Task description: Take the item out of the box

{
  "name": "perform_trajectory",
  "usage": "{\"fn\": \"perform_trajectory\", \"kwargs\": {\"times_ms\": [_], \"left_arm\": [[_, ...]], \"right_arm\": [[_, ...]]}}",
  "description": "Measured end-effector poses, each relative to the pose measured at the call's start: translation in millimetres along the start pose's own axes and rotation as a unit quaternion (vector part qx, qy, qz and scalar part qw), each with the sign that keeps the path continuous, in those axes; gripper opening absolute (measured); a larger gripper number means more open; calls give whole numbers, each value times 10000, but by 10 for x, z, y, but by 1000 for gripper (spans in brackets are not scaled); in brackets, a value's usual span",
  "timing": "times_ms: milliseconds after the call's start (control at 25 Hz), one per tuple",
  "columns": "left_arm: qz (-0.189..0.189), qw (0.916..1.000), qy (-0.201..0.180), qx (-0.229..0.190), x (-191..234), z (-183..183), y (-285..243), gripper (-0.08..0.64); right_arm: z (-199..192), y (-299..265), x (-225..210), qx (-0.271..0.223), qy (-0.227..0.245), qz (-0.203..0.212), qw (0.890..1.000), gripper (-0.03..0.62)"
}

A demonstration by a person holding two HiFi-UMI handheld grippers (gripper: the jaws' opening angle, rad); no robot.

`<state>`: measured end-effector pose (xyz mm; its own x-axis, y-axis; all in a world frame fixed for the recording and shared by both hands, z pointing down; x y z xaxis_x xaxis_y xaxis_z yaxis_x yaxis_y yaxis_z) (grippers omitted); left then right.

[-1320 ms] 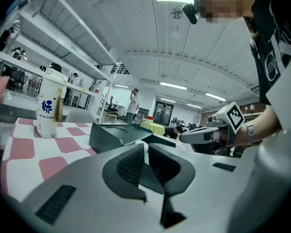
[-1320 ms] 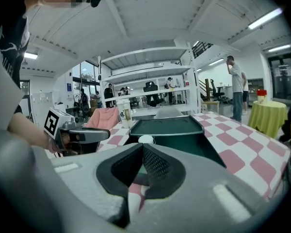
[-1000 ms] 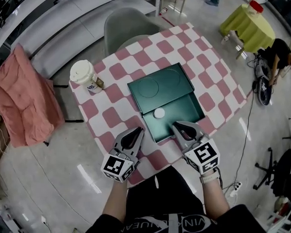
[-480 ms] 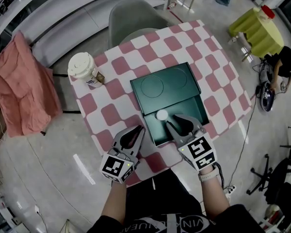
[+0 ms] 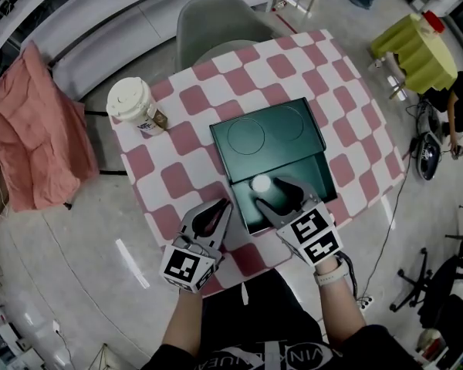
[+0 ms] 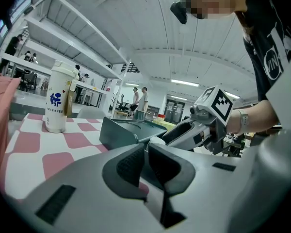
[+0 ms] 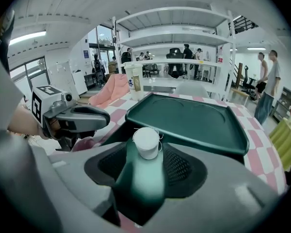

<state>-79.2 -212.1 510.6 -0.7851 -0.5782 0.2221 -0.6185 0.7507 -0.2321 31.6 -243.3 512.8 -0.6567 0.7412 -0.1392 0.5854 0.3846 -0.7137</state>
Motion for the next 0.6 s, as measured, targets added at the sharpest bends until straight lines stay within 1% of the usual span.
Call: {"fn": "perform_trajectory", "kwargs": {"times_ms": [320,600], "left_arm": [[29,9999,-86,43,-12,-4,-4,29],[119,9998,76,-130,43,46,45,29]], "right_arm": [[43,-134,-9,146,50,52,9999,221],[52,-258,-33,378,25,99,9992,221]]}}
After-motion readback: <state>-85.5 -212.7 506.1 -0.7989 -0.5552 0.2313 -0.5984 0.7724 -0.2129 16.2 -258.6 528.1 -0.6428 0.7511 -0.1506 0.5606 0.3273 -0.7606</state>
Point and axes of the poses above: the fingertips, and each gripper's own axes: y backward along the fingers, x to its left, z out of its top, the point moved 3 cm from there along y, backward along the fingers, and after that the axes turned 4 degrees about -y, right-handed, at the moved point
